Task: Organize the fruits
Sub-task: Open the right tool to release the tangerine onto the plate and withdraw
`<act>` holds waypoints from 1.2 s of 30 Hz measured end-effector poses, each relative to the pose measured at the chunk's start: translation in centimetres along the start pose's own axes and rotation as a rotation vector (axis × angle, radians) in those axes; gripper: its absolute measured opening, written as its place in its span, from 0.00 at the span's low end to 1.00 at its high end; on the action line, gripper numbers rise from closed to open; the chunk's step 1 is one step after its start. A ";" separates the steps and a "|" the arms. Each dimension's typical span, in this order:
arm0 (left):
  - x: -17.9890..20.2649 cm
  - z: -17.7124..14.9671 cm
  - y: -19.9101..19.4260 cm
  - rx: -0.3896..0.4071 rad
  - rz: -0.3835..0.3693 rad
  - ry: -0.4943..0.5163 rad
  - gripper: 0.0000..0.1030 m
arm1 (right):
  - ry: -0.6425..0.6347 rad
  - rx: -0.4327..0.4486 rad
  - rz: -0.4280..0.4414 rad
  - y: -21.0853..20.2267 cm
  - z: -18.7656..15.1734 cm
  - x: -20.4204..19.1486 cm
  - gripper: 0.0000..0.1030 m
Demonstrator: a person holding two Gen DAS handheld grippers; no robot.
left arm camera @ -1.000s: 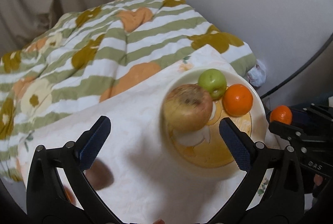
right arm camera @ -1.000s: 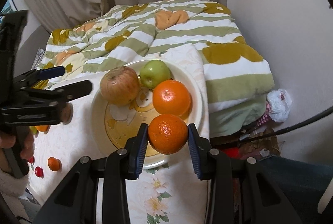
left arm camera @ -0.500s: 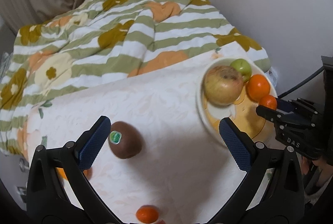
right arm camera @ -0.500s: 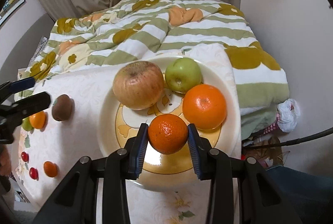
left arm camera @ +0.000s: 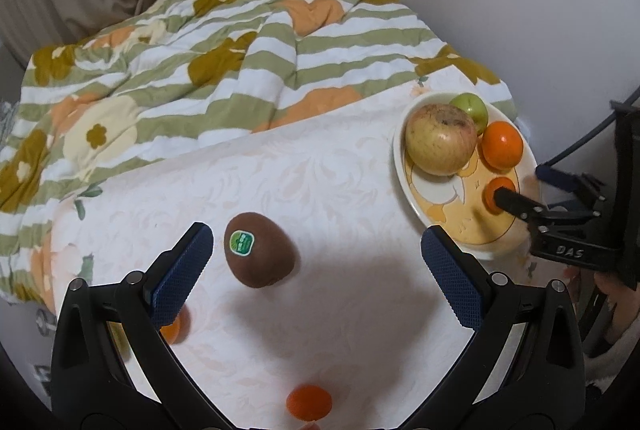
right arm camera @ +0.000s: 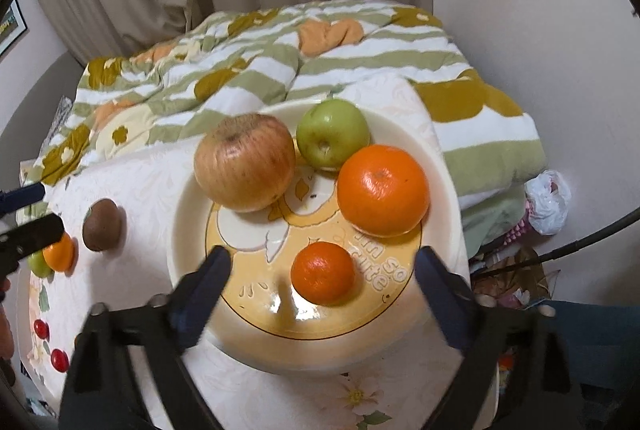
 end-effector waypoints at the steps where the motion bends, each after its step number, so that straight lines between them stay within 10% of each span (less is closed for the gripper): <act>1: 0.0 -0.1 -0.2 0.003 -0.001 0.000 1.00 | 0.002 0.012 -0.006 -0.4 0.0 0.0 0.94; 18: 0.7 -2.0 -9.8 0.143 0.106 -0.127 1.00 | -0.109 0.091 0.078 -8.7 1.1 -1.6 1.00; 36: -6.0 -14.3 -19.7 0.163 0.334 -0.355 1.00 | -0.271 0.070 0.255 -12.8 -2.0 -8.9 1.00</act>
Point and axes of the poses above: each gripper's, at about its wrist camera, not at the fingertips, and y roughly the way its jaws point, x to its right, z to its top, the point moved 5 cm from there along y, roughly the way its jaws point, and after that the axes turned 5 degrees about y, right-handed, at the moved point
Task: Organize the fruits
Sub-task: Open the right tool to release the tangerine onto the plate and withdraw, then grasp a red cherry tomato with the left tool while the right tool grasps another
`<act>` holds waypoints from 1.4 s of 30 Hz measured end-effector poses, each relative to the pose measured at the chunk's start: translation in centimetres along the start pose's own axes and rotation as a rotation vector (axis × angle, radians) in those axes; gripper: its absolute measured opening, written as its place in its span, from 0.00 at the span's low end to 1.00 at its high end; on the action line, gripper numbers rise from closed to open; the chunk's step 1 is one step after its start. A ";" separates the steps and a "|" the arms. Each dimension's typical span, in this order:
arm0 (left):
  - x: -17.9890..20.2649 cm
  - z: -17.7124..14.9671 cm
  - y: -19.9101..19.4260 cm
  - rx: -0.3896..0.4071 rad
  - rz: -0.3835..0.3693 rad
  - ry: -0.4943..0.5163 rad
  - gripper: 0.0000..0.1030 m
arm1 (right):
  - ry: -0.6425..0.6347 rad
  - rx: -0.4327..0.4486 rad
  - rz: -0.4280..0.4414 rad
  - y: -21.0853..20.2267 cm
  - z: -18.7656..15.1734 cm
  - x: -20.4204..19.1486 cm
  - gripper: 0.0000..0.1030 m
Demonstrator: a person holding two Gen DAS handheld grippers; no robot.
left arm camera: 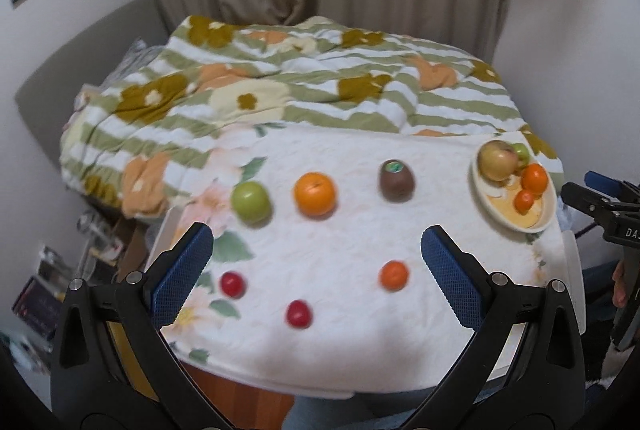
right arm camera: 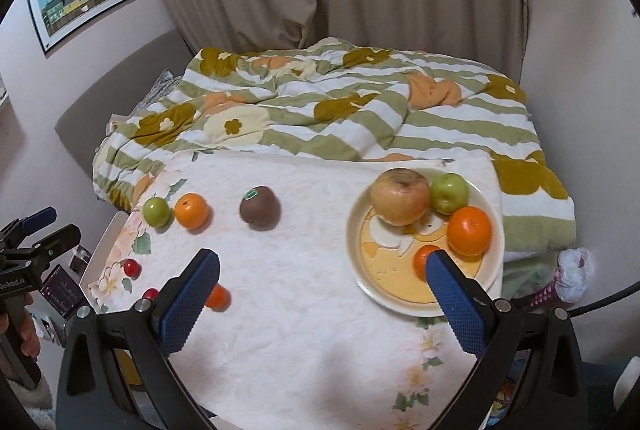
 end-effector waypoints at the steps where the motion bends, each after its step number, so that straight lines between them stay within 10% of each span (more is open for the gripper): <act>1: -0.5 -0.3 -0.1 -0.001 0.003 -0.006 1.00 | -0.009 0.003 -0.005 0.0 -0.2 -0.5 1.00; 33: -12.7 -7.7 12.2 -0.266 -0.253 0.225 0.99 | -0.043 -0.140 -0.009 10.4 -10.7 -20.4 0.99; 42: -10.6 -9.2 15.9 -0.338 -0.348 0.314 0.77 | -0.074 -0.227 -0.028 14.0 -13.8 -23.0 0.82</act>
Point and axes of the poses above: each gripper's, at about its wrist camera, not at the fingertips, and y roughly the way its jaws point, x to its right, z to its top, the point moved 5 cm from there along y, roughly the way its jaws point, and after that the axes turned 5 degrees about y, right-handed, at the moved point
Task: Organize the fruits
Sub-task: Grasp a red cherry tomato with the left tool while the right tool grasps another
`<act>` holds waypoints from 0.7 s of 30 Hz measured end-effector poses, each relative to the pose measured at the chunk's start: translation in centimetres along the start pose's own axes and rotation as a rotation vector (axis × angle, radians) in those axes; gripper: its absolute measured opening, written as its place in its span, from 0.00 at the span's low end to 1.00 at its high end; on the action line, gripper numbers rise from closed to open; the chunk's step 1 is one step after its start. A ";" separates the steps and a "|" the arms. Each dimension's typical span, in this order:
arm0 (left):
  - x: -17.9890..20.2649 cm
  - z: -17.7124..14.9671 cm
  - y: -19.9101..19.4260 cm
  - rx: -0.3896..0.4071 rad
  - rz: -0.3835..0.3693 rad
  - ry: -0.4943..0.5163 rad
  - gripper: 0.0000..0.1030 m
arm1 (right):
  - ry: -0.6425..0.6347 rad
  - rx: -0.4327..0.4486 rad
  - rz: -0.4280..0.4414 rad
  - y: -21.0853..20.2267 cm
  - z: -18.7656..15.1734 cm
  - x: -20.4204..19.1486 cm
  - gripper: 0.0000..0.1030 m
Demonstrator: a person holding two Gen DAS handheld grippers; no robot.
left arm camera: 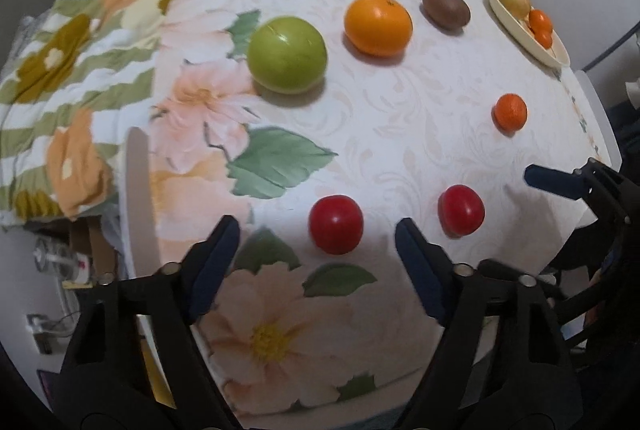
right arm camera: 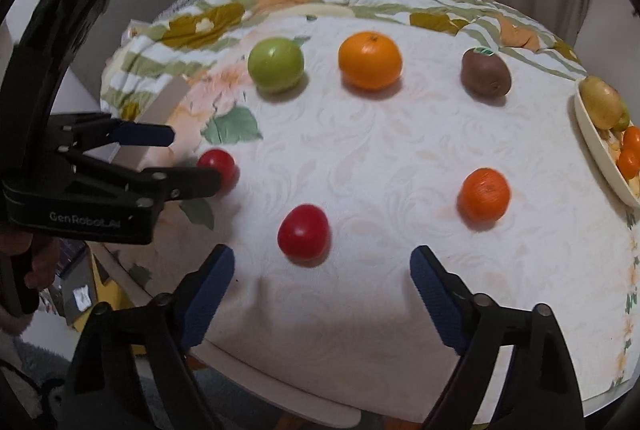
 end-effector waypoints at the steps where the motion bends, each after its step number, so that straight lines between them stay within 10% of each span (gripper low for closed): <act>1: 0.1 0.0 0.3 -0.006 -0.004 0.003 0.76 | -0.007 -0.001 -0.005 0.1 -0.1 -0.1 0.81; 9: 1.0 -0.2 1.6 -0.013 -0.014 0.039 0.41 | -0.039 -0.016 -0.029 1.4 -0.1 -0.6 0.61; 21: 0.3 -0.6 0.9 0.001 -0.021 0.014 0.37 | -0.081 -0.028 -0.019 2.3 0.0 -1.4 0.44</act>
Point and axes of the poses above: each gripper's, at about its wrist camera, not at the fingertips, and y roughly the way its jaws point, x to its right, z to its top, the point moved 5 cm from there along y, roughly the way its jaws point, and after that the axes turned 5 degrees about y, right-handed, at the moved point
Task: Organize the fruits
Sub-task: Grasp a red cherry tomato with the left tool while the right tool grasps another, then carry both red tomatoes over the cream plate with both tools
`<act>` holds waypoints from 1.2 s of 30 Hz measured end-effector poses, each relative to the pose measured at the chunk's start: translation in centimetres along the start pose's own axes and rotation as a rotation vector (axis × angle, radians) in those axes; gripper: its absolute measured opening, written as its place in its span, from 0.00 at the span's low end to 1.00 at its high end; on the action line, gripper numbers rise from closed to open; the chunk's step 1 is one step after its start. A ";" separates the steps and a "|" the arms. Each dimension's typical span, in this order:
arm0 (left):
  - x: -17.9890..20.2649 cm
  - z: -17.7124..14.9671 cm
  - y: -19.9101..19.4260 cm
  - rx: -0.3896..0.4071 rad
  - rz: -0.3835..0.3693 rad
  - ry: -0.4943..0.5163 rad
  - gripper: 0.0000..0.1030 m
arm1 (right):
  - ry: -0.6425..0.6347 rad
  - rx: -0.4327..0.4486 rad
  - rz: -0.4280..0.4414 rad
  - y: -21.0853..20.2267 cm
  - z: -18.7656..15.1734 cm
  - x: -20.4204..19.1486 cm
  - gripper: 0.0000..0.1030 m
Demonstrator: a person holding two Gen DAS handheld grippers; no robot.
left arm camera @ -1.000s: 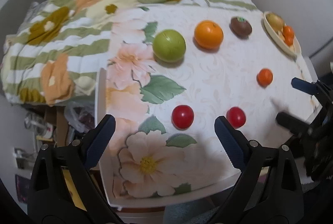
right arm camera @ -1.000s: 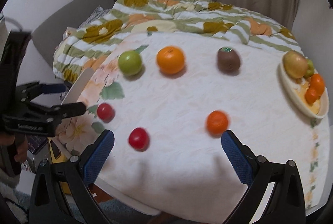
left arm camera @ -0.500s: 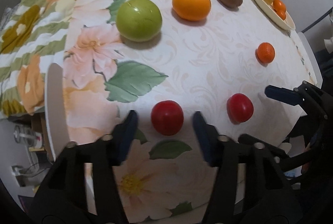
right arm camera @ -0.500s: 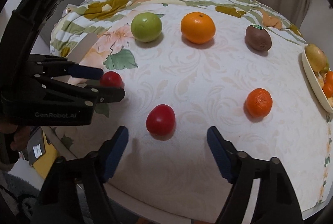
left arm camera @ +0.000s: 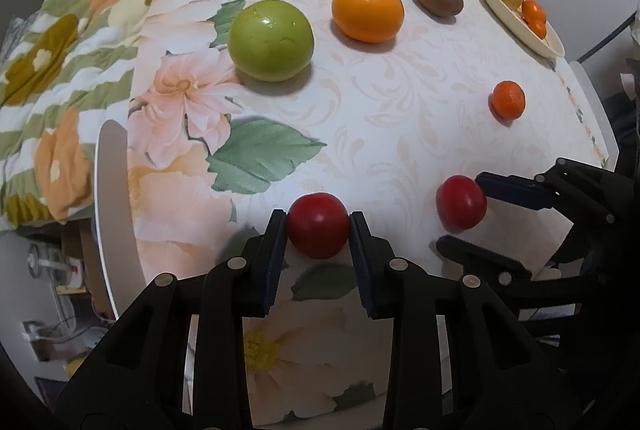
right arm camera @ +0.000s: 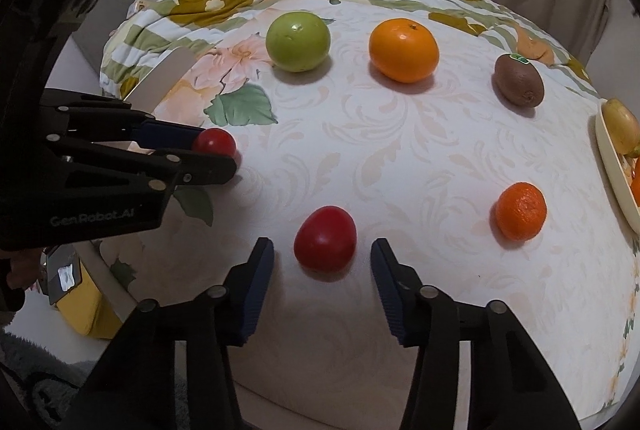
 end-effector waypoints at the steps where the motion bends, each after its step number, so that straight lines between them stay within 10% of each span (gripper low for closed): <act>1: 0.0 -0.1 0.0 0.002 0.000 -0.001 0.37 | -0.004 0.001 -0.001 0.1 0.1 -0.1 0.42; 9: -0.3 -0.5 -0.4 0.019 -0.016 -0.021 0.37 | -0.023 0.007 -0.013 0.3 0.2 -0.1 0.28; 36: 2.6 5.5 -9.6 0.230 0.000 -0.003 0.37 | 0.057 0.187 -0.081 -10.5 3.8 3.6 0.28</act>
Point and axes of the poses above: each gripper's, at about its wrist camera, not at the fingertips, and y roughly the way its jaws point, x to its right, z to its top, the point moved 5 cm from there along y, roughly the way its jaws point, and after that the axes turned 5 degrees about y, right-handed, at the moved point
